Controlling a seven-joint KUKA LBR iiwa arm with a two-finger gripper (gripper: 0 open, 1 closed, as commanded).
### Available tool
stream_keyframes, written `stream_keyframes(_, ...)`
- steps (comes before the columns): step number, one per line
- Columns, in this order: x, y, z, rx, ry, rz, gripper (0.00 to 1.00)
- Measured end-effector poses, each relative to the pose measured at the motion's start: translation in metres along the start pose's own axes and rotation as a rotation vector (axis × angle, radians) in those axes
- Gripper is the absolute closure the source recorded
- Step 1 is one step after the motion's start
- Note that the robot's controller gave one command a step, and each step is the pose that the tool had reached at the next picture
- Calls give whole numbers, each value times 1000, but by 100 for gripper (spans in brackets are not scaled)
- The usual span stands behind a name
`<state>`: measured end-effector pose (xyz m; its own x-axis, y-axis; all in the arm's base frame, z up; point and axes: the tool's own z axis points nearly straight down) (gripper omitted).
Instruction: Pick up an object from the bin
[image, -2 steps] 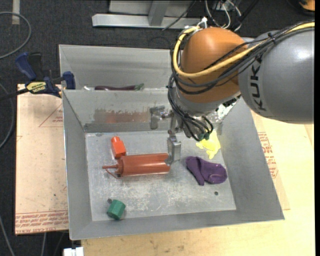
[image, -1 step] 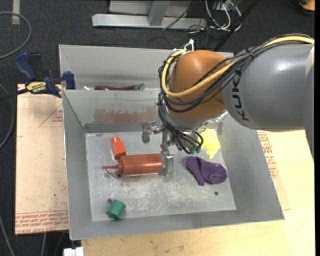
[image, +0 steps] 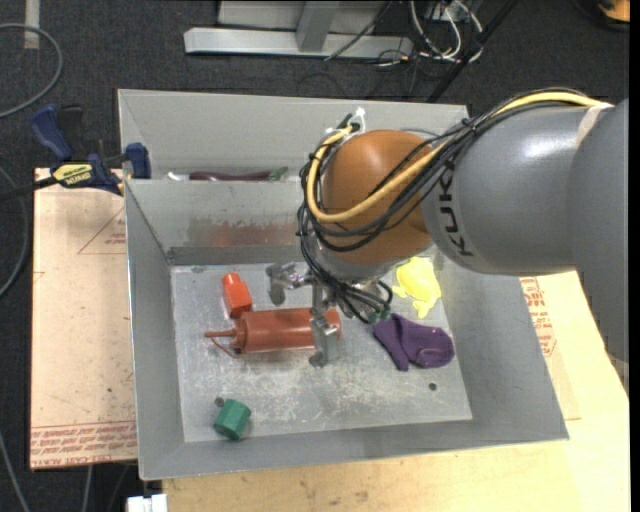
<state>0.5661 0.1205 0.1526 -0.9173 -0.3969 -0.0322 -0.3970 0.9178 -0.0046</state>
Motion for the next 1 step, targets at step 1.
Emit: stream_keyframes(1, -11, -1, 16, -2, 0, -29, 0)
